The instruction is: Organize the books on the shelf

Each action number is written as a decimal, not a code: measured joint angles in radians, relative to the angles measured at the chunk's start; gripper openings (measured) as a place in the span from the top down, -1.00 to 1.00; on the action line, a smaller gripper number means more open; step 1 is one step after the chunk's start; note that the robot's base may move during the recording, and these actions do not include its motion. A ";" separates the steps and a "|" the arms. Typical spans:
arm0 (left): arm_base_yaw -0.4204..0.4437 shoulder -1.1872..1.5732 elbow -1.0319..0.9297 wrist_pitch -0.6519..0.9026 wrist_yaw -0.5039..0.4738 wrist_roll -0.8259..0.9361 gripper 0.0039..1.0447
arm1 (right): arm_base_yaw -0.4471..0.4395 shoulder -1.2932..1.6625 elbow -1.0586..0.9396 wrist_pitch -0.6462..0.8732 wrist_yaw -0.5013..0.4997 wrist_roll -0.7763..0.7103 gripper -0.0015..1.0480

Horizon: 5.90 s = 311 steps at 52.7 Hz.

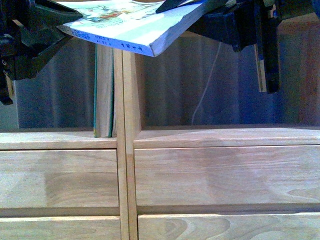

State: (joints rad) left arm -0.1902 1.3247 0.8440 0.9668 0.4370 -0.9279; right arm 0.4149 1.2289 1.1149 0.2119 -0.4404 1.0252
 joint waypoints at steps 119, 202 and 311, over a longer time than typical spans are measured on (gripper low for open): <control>0.631 -0.043 -0.002 -0.078 0.065 0.916 0.88 | -0.413 -0.459 -0.801 0.234 0.440 -1.019 0.94; 0.218 0.846 1.003 -0.147 -0.043 0.950 0.88 | -0.413 -1.040 -1.102 -0.023 0.440 -1.020 0.94; 0.036 0.022 -0.013 -0.147 -0.323 0.906 -0.86 | -0.413 -1.224 -1.101 -0.210 0.440 -1.020 0.94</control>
State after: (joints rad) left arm -0.1539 1.3464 0.8307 0.8200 0.1135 -0.0219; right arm 0.0017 0.0051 0.0135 0.0017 -0.0006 0.0055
